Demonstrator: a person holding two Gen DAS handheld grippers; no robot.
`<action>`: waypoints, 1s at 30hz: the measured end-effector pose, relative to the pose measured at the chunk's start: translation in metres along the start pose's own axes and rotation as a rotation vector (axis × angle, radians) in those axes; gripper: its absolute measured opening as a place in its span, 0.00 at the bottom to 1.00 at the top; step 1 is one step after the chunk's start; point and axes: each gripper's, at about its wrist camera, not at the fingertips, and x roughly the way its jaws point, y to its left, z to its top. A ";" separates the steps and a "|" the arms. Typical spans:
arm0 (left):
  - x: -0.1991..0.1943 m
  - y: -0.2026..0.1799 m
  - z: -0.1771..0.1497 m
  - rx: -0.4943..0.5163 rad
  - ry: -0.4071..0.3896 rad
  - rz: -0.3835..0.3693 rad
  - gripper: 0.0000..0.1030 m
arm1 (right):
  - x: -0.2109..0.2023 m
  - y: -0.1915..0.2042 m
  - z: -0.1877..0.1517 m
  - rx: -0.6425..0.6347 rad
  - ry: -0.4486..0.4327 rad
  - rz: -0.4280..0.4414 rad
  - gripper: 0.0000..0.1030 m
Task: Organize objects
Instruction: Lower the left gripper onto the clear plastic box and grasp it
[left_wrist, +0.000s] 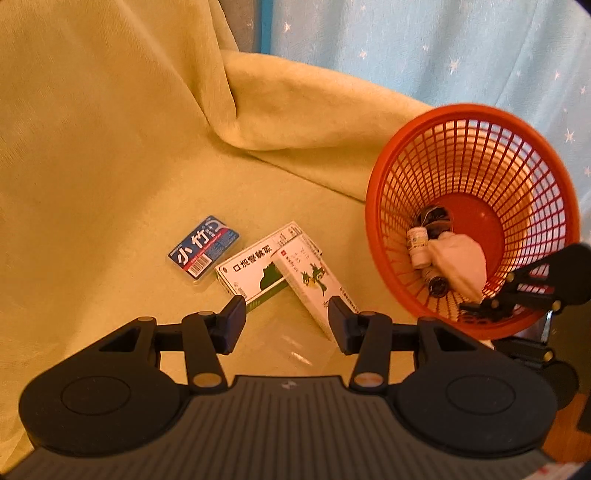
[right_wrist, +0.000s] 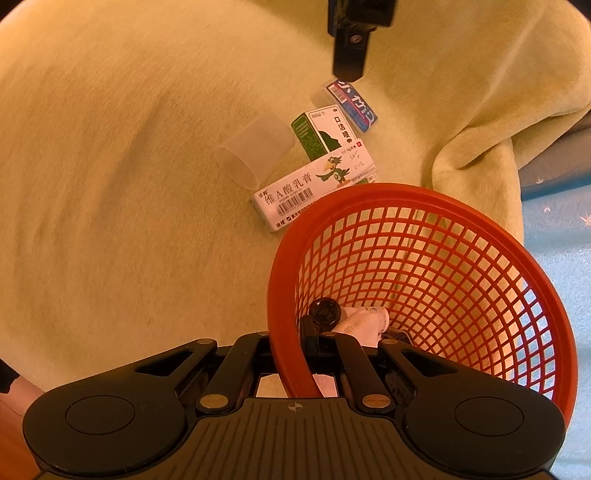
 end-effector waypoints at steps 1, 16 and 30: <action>0.003 0.000 -0.003 0.007 0.004 -0.006 0.42 | 0.000 0.000 0.000 0.001 0.001 0.000 0.00; 0.066 0.000 -0.044 0.245 0.083 -0.091 0.72 | 0.001 0.000 0.001 0.003 -0.002 0.001 0.00; 0.103 0.007 -0.046 0.337 0.138 -0.146 0.78 | 0.001 -0.004 0.001 0.011 -0.004 0.005 0.00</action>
